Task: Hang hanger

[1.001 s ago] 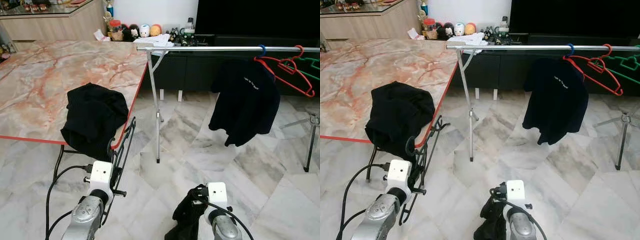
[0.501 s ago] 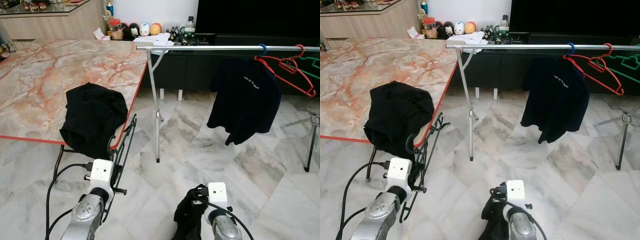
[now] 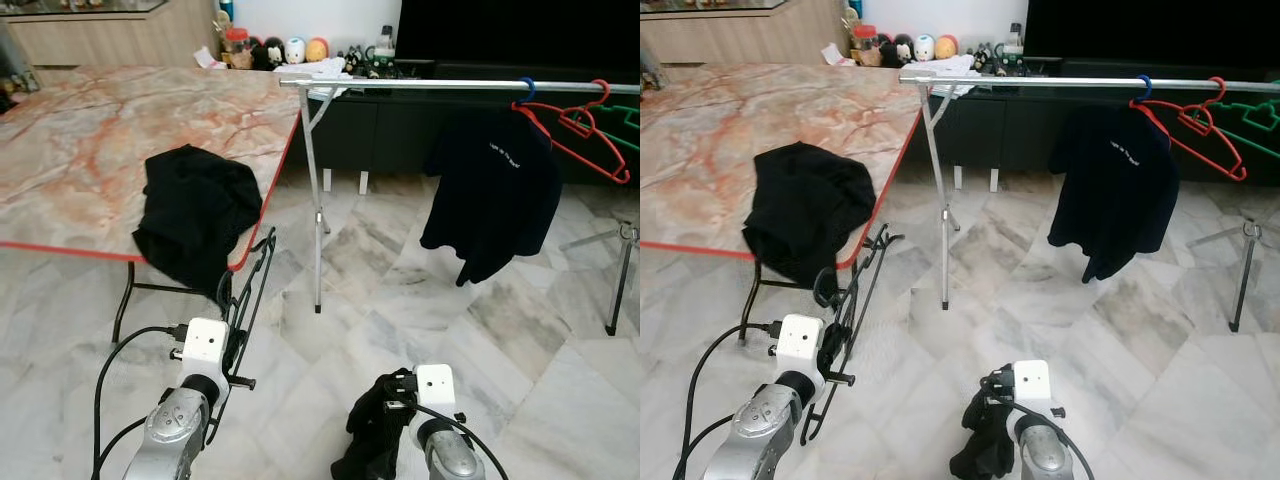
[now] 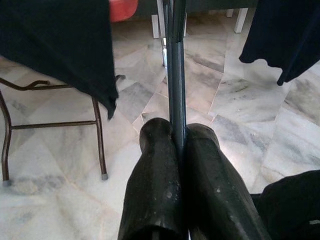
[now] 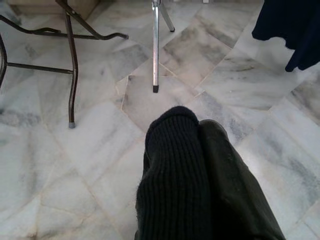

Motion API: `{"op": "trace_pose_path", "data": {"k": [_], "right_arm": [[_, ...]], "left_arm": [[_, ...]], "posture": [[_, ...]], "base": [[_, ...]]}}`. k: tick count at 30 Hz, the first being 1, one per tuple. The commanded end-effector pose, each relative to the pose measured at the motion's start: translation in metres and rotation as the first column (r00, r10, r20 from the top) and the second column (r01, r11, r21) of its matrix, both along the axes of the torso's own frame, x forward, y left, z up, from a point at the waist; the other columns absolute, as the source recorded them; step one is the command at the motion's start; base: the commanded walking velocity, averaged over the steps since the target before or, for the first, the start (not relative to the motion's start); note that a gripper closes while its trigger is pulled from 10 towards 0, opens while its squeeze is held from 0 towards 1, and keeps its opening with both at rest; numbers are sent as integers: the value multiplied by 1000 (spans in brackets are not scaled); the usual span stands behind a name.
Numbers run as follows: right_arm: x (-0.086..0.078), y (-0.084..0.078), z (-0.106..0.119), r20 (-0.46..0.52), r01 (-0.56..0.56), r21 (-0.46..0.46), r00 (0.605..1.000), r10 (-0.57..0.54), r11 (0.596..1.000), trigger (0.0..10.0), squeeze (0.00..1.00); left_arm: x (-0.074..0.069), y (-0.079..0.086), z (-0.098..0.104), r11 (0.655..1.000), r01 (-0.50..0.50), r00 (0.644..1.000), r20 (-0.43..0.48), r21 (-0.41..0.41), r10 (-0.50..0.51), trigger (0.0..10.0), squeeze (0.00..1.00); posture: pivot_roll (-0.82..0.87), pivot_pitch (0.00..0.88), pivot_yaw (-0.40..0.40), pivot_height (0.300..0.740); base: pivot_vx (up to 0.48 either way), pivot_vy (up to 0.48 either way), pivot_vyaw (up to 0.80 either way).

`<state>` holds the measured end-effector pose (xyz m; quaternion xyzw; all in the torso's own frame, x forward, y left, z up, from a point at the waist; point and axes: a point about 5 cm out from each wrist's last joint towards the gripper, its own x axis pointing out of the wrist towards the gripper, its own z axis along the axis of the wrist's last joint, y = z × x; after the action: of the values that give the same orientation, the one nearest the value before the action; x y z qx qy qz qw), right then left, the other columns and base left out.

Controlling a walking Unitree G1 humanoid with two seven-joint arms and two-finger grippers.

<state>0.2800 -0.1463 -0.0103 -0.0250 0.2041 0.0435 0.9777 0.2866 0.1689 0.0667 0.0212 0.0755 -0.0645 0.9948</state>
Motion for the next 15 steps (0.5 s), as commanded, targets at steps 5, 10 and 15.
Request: {"op": "trace_pose_path", "data": {"k": [5,10,15], "right_arm": [[2,1,2,11,5,2,1000,-5,1000,10000,0],[2,0,2,10,8,1,1000,-8,1000,10000,0],[2,-1,2,10,11,-1,1000,-11,1000,10000,0]], "left_arm": [[-1,2,1,1000,-5,1000,-1,-7,5,10000,0],[-1,2,1,1000,-5,1000,-2,-7,5,10000,0],[-1,2,1,1000,3,1000,-6,-10,-3,10000,0]], "posture": [[61,82,62,740],[61,85,62,740],[62,87,61,740]], "base": [[-272,0,0],[-270,0,0],[-272,0,0]]}}
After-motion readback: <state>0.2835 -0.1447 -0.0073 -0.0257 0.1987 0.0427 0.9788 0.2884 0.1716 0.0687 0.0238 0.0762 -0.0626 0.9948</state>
